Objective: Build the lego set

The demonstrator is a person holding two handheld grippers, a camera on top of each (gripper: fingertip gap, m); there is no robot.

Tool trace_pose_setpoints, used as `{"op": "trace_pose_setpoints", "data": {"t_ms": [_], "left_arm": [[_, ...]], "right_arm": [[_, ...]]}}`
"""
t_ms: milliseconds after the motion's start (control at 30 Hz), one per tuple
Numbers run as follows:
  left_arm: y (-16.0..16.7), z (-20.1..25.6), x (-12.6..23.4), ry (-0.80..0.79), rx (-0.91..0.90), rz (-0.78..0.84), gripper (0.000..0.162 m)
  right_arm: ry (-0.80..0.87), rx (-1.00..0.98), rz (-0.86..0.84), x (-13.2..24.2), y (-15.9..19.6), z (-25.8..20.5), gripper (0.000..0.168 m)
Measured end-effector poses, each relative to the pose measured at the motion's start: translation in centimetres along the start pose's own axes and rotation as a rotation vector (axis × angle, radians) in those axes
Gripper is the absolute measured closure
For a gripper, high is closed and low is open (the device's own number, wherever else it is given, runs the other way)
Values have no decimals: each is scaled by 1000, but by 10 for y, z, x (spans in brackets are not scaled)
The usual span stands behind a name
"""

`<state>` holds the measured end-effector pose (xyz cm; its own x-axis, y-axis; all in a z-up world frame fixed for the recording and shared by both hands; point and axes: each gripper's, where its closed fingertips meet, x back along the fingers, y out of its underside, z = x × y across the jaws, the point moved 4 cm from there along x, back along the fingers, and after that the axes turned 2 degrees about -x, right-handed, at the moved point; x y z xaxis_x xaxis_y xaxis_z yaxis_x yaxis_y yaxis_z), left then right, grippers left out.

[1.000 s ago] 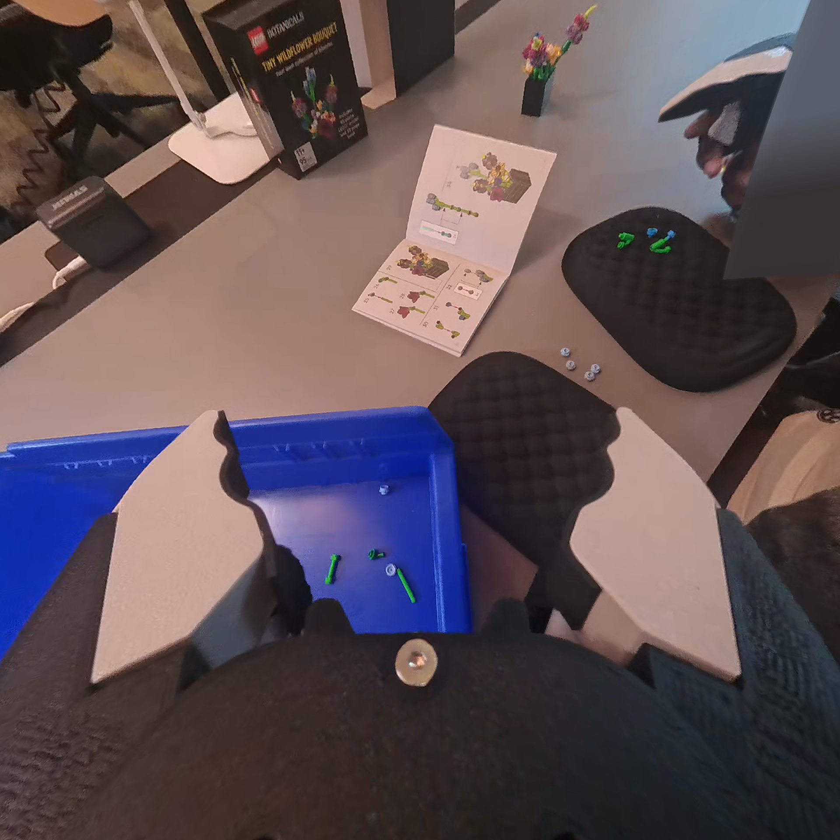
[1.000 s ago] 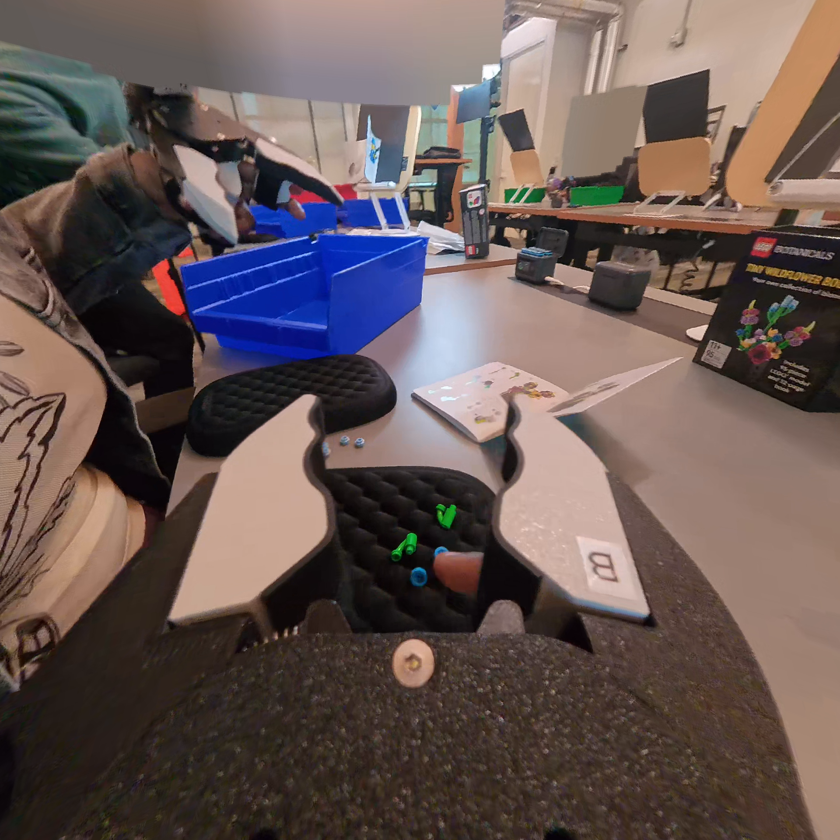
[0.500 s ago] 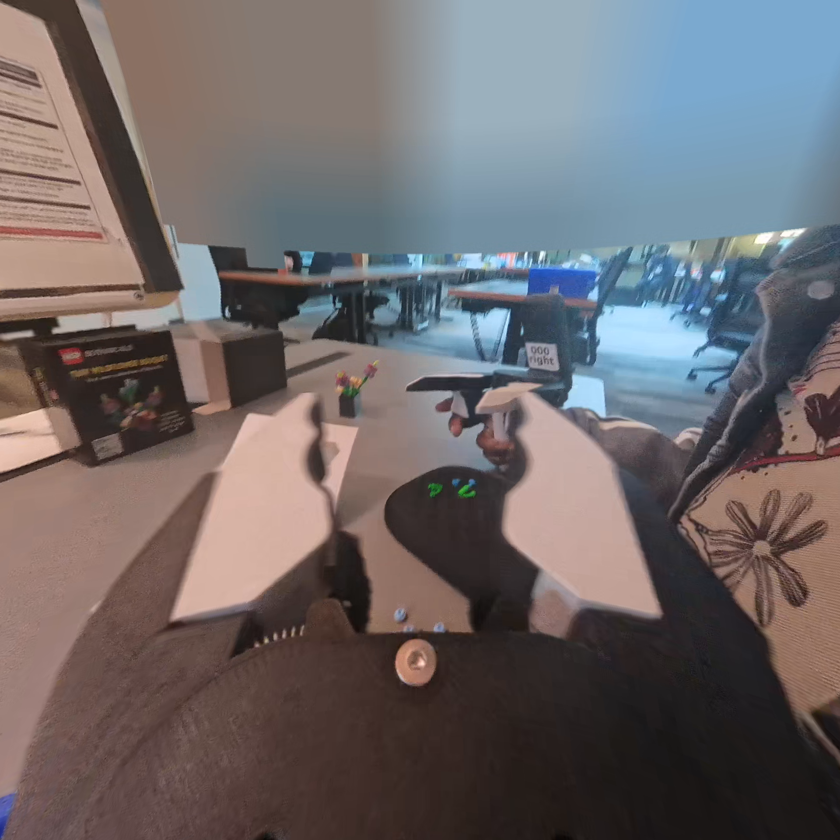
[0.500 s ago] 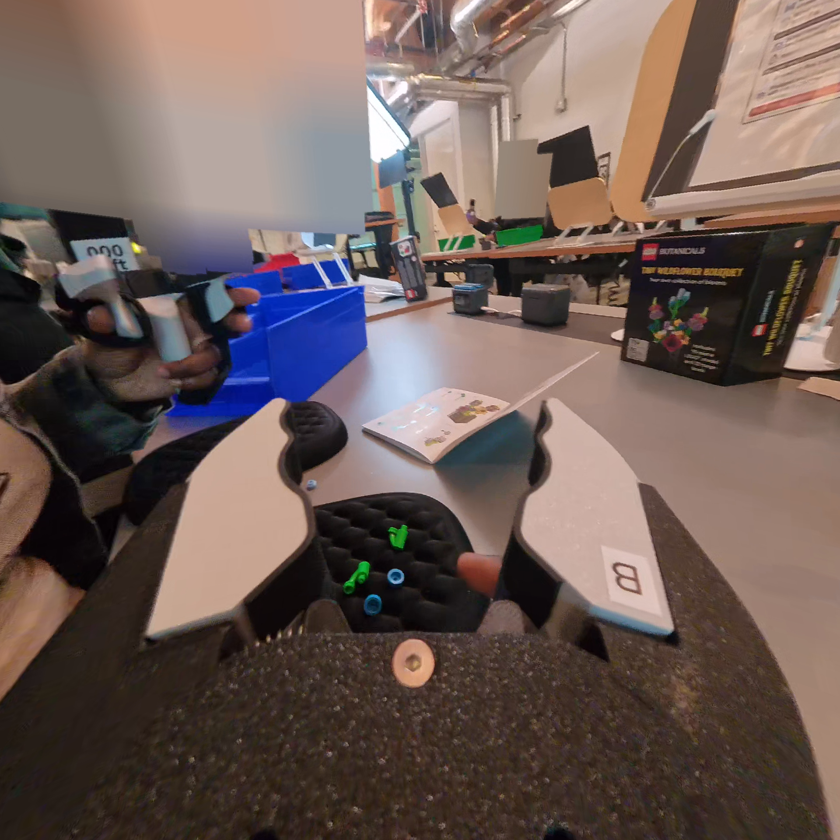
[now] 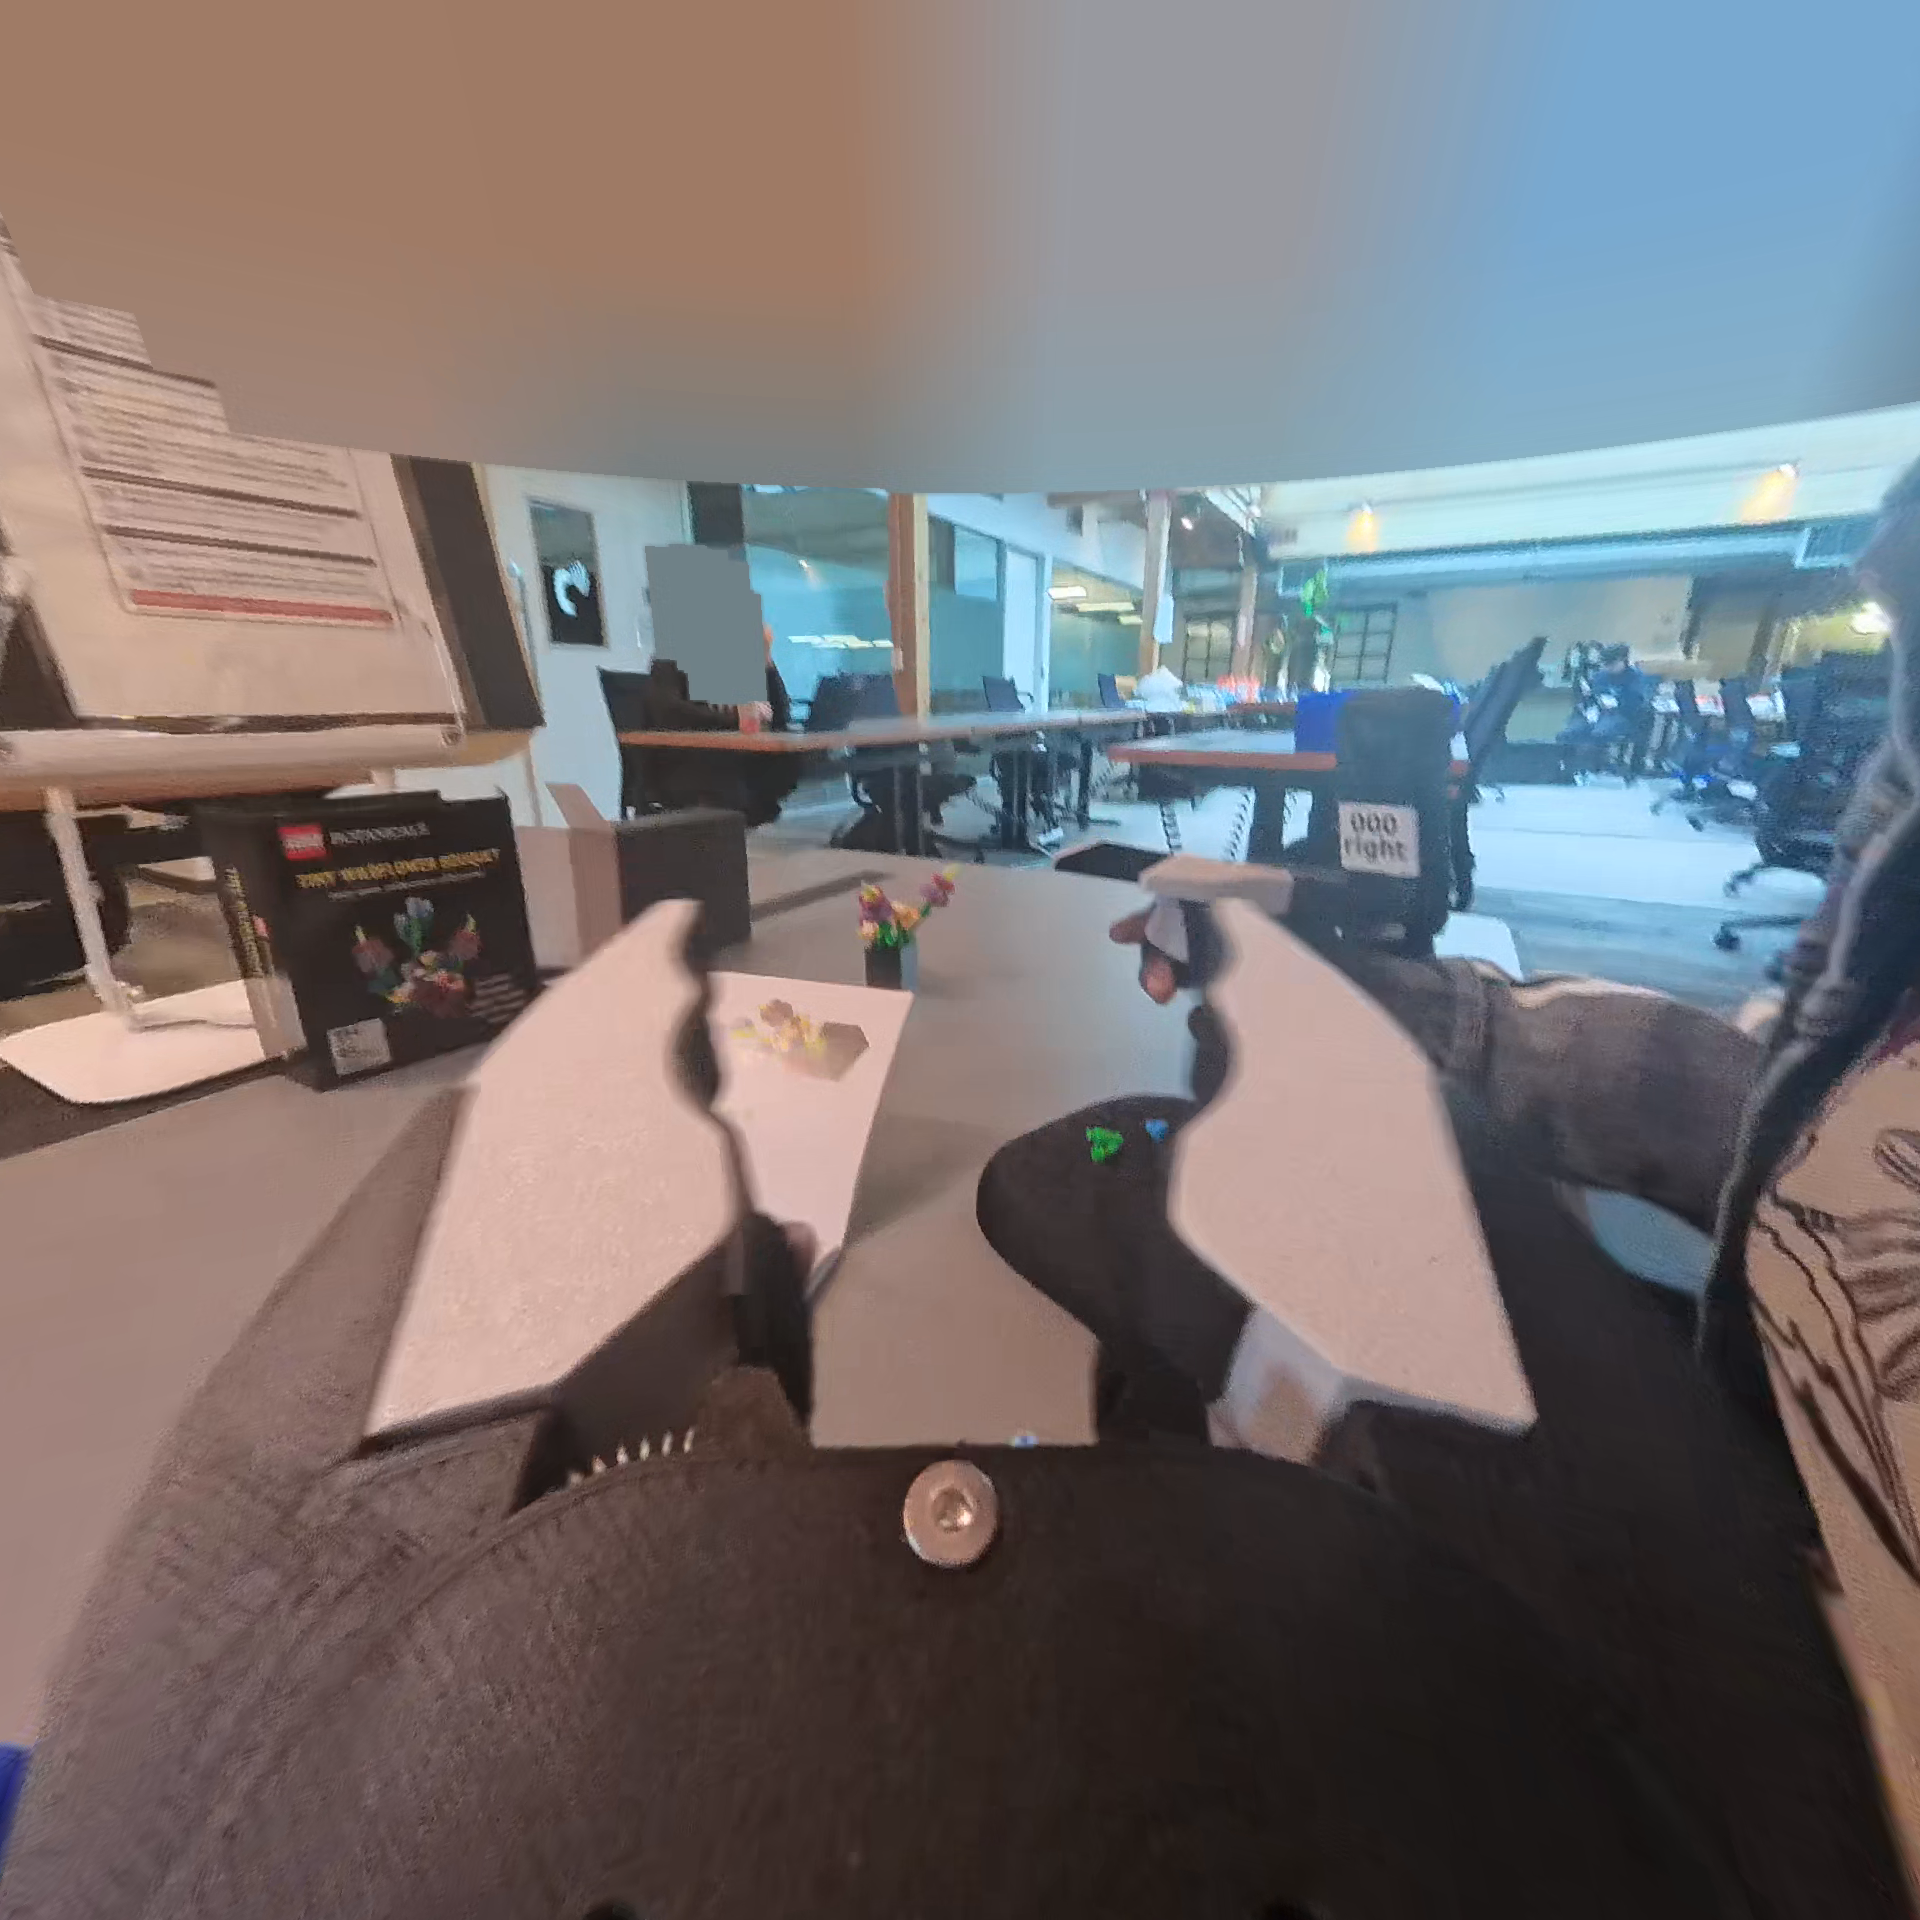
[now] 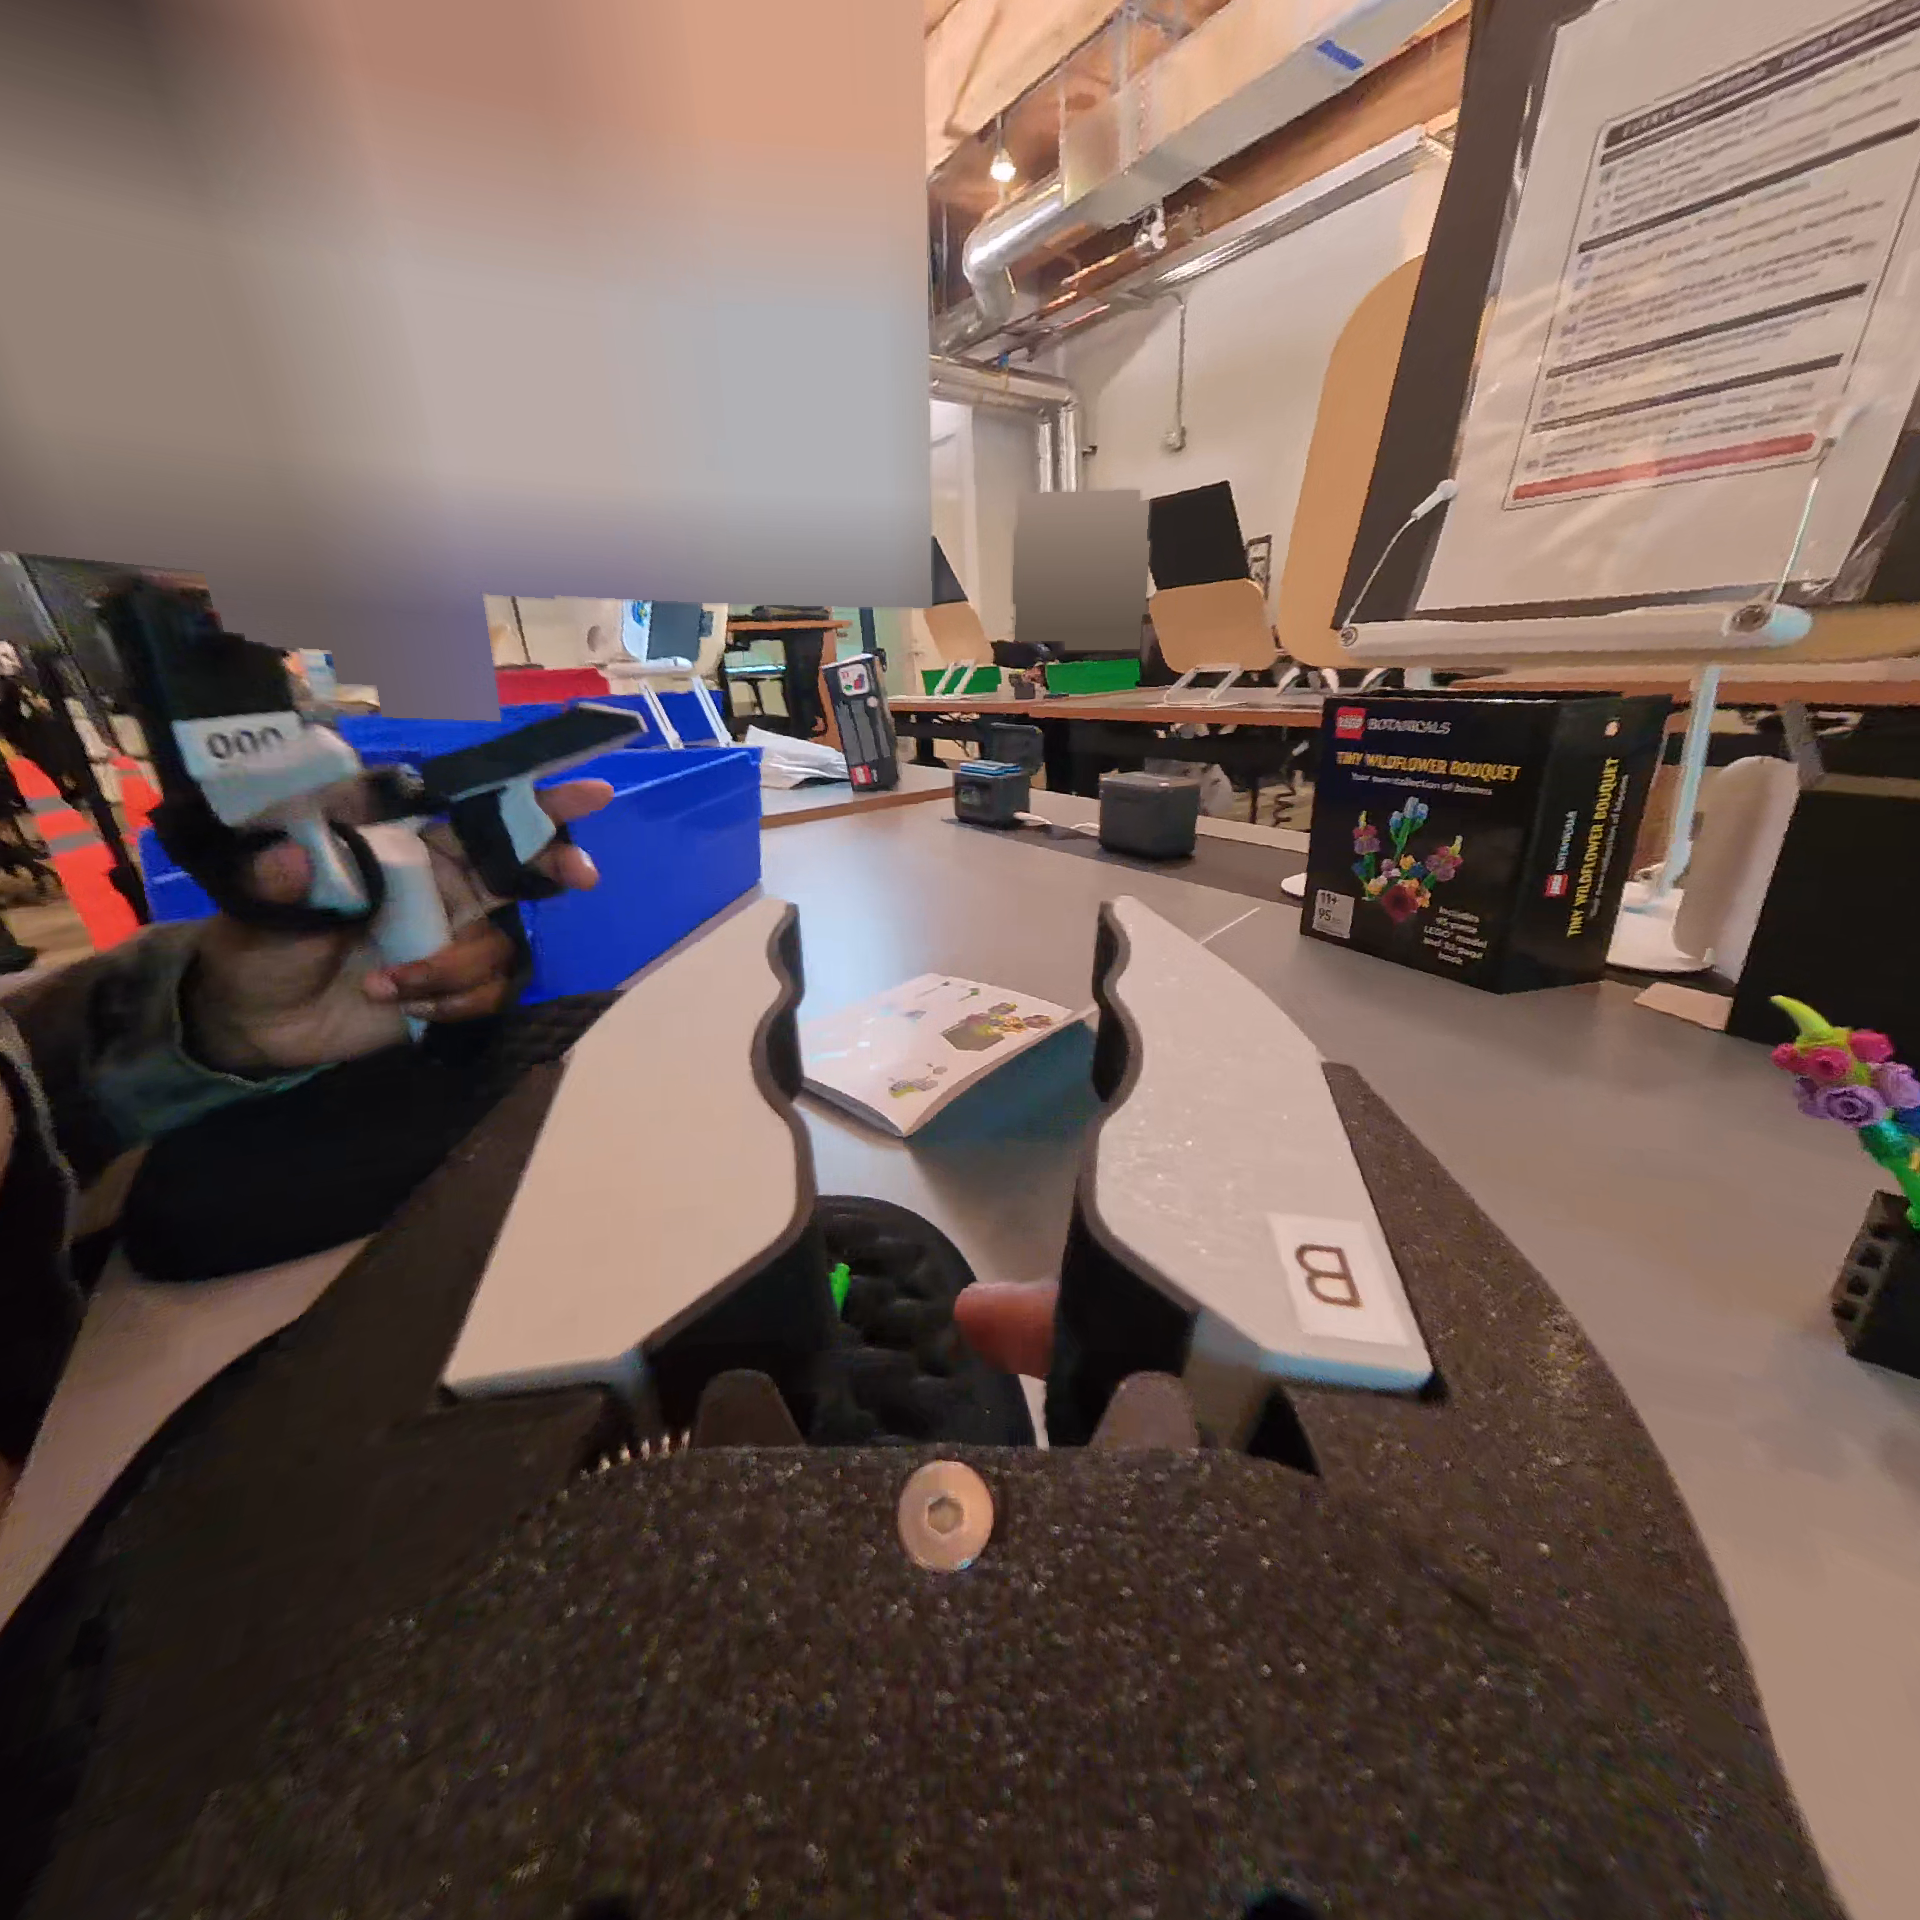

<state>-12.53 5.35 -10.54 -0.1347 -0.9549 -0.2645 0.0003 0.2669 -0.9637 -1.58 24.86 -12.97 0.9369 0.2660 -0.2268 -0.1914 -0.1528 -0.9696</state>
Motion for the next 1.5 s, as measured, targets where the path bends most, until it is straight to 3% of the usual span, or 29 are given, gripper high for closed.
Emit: {"op": "trace_pose_setpoints", "data": {"t_ms": [33, 67, 100, 133, 233, 300, 367, 467, 600, 633, 667, 733, 833, 900, 933, 1033, 1067, 1100, 1200, 1233, 1267, 1333, 1433, 1500], "left_arm": [[2, 3, 1, 30, -24, -18, 115], [4, 5, 2, 50, -60, -37, 161], [6, 5, 2, 39, -80, -56, 161], [7, 5, 2, 36, -87, -65, 161], [8, 7, 1, 52, -103, -73, 160], [7, 5, 1, 23, -104, -61, 143], [7, 1, 1, 2, -81, -48, 122], [4, -1, 2, 10, -47, -16, 117], [3, -6, 3, -1, 10, 11, 87], [4, -6, 3, 5, 14, 10, 91], [3, -4, 4, 22, 9, 18, 109], [3, 0, 6, 57, -24, 15, 161], [7, 9, 3, 110, -68, -28, 161], [9, 12, 1, 120, -96, -51, 161], [10, 13, 0, 120, -102, -57, 159], [9, 4, 0, 40, -73, -45, 123], [9, 2, 1, 42, -53, -38, 134], [7, 3, 2, 71, -39, -27, 161], [8, 4, 2, 82, -37, -37, 161], [9, 4, 1, 78, -46, -46, 161], [9, 5, 0, 75, -55, -54, 161], [9, 6, 0, 70, -71, -54, 159], [4, 1, 1, -3, -81, -26, 134], [1, -1, 2, -20, -58, -12, 125]], "right_arm": [[-17, -6, 5, 1, 0, -1, 123], [-33, -2, 10, 1, -1, -3, 145], [-42, 7, 13, 3, -1, -4, 163], [-40, 15, 13, 3, -1, -4, 168], [-40, 2, 12, 3, -1, -2, 167], [-31, -13, 13, 3, -1, 0, 149], [-64, -11, 22, 4, -2, -3, 168], [-64, -20, 22, 4, -2, -2, 168], [-62, -32, 20, 4, -2, -1, 160], [-62, -36, 20, 4, -2, -1, 157], [-62, -42, 21, 3, -2, 0, 154], [-60, -58, 25, 3, -2, 1, 147], [-66, -74, 28, 3, -2, 1, 142], [-122, -63, 39, 5, -3, -4, 168], [-140, -62, 32, 5, -3, -6, 168], [-129, -62, 21, 3, -2, -6, 168], [-113, -63, 28, 4, -3, -4, 168], [-90, -65, 34, 4, -3, -2, 158], [-56, -58, 24, 2, -2, 0, 132], [-75, -41, 11, 1, -1, -4, 137], [-102, -15, -9, 1, 0, -8, 167], [-118, 23, -56, -2, 4, -14, 168], [-106, 48, -97, -6, 7, -15, 167], [-109, 6, -175, -7, 13, -14, 160]]}}
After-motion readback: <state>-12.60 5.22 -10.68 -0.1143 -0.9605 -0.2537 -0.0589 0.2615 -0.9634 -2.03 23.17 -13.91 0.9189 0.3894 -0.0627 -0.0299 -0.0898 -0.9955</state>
